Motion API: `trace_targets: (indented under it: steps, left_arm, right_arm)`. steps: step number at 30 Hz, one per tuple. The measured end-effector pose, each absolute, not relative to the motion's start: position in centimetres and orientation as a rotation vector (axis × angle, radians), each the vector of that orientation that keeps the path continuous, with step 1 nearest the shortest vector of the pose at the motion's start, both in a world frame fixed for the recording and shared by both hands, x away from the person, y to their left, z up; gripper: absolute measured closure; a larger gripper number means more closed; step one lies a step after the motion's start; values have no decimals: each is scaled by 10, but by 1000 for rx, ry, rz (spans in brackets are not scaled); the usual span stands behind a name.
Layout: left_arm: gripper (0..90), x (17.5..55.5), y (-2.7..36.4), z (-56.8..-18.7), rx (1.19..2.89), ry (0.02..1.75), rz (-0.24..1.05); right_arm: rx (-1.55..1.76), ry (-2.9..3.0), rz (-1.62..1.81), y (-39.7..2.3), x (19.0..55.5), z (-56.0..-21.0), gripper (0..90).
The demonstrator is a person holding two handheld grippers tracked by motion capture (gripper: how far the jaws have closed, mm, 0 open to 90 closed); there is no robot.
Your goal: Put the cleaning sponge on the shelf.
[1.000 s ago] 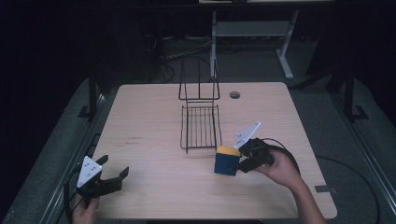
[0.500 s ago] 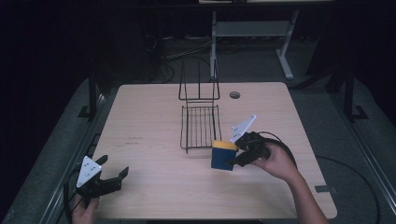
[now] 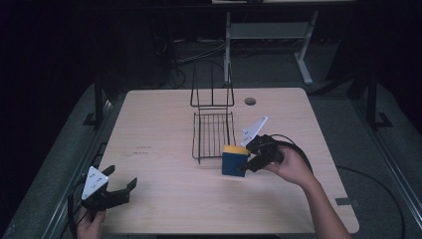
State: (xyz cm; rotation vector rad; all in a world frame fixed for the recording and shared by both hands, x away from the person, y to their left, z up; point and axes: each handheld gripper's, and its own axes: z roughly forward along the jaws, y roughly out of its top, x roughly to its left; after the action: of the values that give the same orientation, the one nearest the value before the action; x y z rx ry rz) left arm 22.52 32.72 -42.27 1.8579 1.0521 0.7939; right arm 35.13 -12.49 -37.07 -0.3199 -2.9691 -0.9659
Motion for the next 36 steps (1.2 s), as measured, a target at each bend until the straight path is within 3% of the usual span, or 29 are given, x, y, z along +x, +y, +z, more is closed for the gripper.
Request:
trace_targets:
  steps: [36]
  left_arm:
    - [139,227,328,-423,1857,1055,789]
  right_arm:
    - [-317,-2966,-955,-103,398,-357,568]
